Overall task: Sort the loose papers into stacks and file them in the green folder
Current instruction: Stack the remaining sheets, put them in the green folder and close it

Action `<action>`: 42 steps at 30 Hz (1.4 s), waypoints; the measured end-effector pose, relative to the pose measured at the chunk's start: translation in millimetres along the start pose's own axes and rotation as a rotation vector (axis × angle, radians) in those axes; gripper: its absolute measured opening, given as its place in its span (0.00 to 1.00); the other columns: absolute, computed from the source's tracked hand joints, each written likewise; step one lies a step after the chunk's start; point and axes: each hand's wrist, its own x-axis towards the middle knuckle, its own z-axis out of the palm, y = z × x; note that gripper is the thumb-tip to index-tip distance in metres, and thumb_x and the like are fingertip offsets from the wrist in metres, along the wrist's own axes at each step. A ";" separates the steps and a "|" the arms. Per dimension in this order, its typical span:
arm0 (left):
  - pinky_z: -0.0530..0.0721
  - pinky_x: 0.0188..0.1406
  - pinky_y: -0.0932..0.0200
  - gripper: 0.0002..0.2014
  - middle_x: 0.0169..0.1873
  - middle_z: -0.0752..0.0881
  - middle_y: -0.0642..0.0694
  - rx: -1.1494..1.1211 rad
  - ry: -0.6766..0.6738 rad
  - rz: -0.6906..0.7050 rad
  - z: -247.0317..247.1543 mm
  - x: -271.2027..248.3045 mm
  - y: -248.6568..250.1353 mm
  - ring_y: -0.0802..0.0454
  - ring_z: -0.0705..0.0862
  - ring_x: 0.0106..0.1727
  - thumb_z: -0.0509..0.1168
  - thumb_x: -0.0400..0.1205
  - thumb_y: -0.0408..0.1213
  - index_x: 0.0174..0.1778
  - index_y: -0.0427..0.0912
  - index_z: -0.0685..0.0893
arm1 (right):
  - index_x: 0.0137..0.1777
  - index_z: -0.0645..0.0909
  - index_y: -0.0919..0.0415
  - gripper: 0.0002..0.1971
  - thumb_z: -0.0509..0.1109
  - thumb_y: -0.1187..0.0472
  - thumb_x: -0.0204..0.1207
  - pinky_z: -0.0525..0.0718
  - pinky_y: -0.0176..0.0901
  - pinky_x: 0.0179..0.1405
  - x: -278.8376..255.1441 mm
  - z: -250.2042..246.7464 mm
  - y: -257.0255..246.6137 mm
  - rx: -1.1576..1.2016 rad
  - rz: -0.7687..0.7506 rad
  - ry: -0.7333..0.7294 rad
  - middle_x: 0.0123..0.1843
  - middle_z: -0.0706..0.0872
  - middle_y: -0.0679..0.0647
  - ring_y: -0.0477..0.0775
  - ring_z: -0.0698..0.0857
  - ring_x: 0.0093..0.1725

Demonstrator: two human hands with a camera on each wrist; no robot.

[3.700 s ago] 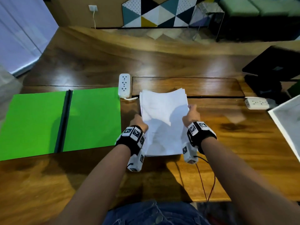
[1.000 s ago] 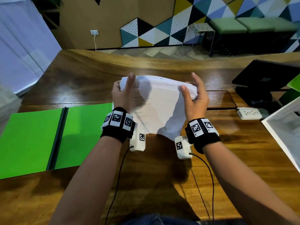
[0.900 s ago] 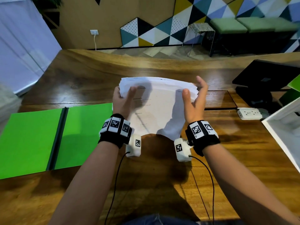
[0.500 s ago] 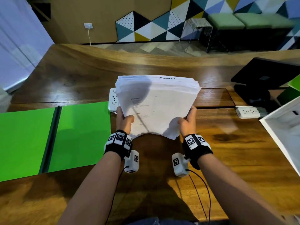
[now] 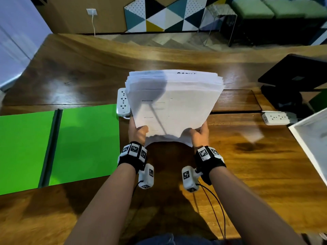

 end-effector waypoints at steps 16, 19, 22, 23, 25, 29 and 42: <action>0.78 0.56 0.50 0.22 0.63 0.81 0.31 0.734 -0.089 -0.145 -116.0 9.2 29.9 0.35 0.82 0.61 0.61 0.82 0.29 0.70 0.32 0.64 | 0.74 0.66 0.71 0.21 0.59 0.70 0.80 0.78 0.50 0.63 -34.7 88.9 -40.0 -0.682 0.080 -0.274 0.69 0.78 0.68 0.67 0.78 0.69; 0.78 0.62 0.47 0.22 0.65 0.80 0.32 0.736 -0.079 -0.201 -162.3 5.4 26.5 0.36 0.81 0.64 0.64 0.81 0.29 0.70 0.32 0.65 | 0.72 0.68 0.71 0.20 0.58 0.70 0.80 0.77 0.50 0.64 -58.5 124.1 -40.3 -0.727 0.125 -0.324 0.71 0.77 0.68 0.66 0.78 0.69; 0.78 0.59 0.50 0.23 0.65 0.81 0.32 0.729 -0.040 -0.208 -207.3 8.7 22.1 0.37 0.82 0.64 0.65 0.80 0.29 0.70 0.31 0.67 | 0.72 0.69 0.70 0.20 0.57 0.70 0.80 0.78 0.53 0.66 -81.8 160.1 -39.0 -0.695 0.153 -0.369 0.71 0.77 0.67 0.67 0.77 0.70; 0.77 0.57 0.51 0.23 0.65 0.81 0.32 0.726 -0.027 -0.208 -218.8 9.8 21.2 0.37 0.82 0.64 0.65 0.80 0.29 0.69 0.32 0.67 | 0.72 0.69 0.69 0.20 0.57 0.71 0.79 0.79 0.53 0.66 -87.8 170.2 -38.0 -0.677 0.153 -0.375 0.71 0.77 0.66 0.68 0.77 0.69; 0.76 0.57 0.53 0.23 0.65 0.81 0.33 0.722 0.001 -0.218 -241.5 13.6 19.5 0.37 0.81 0.64 0.65 0.80 0.29 0.70 0.32 0.67 | 0.72 0.68 0.67 0.21 0.57 0.70 0.79 0.80 0.54 0.66 -98.7 192.4 -34.5 -0.648 0.157 -0.371 0.70 0.77 0.65 0.67 0.78 0.68; 0.77 0.64 0.47 0.26 0.68 0.78 0.33 0.737 0.031 -0.264 -272.6 24.0 12.6 0.36 0.80 0.67 0.65 0.81 0.30 0.73 0.34 0.64 | 0.71 0.69 0.67 0.20 0.57 0.70 0.79 0.79 0.49 0.61 -111.7 225.7 -29.7 -0.644 0.175 -0.378 0.69 0.78 0.65 0.66 0.79 0.67; 0.63 0.78 0.41 0.43 0.81 0.58 0.35 0.947 0.015 -0.349 -297.9 50.1 -8.9 0.33 0.58 0.81 0.70 0.78 0.45 0.82 0.35 0.52 | 0.83 0.49 0.66 0.38 0.66 0.62 0.78 0.66 0.53 0.77 -114.9 258.7 -13.3 -0.731 0.201 -0.362 0.82 0.62 0.63 0.65 0.63 0.80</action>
